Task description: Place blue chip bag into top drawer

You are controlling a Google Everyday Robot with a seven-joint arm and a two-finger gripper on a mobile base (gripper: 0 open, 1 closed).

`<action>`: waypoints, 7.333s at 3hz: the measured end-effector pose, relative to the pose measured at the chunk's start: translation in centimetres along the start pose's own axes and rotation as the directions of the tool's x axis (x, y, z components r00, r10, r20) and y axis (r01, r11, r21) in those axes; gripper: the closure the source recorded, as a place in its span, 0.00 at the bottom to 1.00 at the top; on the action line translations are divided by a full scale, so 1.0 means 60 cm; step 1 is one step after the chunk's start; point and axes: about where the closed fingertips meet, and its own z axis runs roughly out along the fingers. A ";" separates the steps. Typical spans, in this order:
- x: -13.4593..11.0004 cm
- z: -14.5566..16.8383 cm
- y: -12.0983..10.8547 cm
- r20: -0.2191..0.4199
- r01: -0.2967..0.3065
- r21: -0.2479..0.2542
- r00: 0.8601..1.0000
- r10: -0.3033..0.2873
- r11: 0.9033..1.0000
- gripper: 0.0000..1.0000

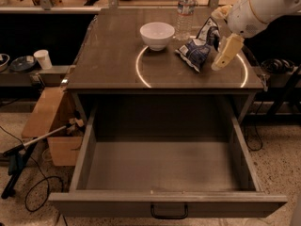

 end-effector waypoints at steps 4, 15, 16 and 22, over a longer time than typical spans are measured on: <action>0.008 0.096 -0.057 0.063 0.076 -0.078 0.995 -0.071 0.994 0.00; 0.056 0.115 -0.109 -0.008 0.033 -0.006 0.999 -0.033 0.999 1.00; 0.028 0.101 -0.118 -0.022 0.053 -0.010 0.998 -0.053 0.999 1.00; -0.008 -0.038 -0.107 0.083 0.133 0.048 0.987 -0.137 0.990 1.00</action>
Offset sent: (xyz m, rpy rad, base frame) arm 0.0514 -0.0024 -0.0172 0.0358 -0.0608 0.0273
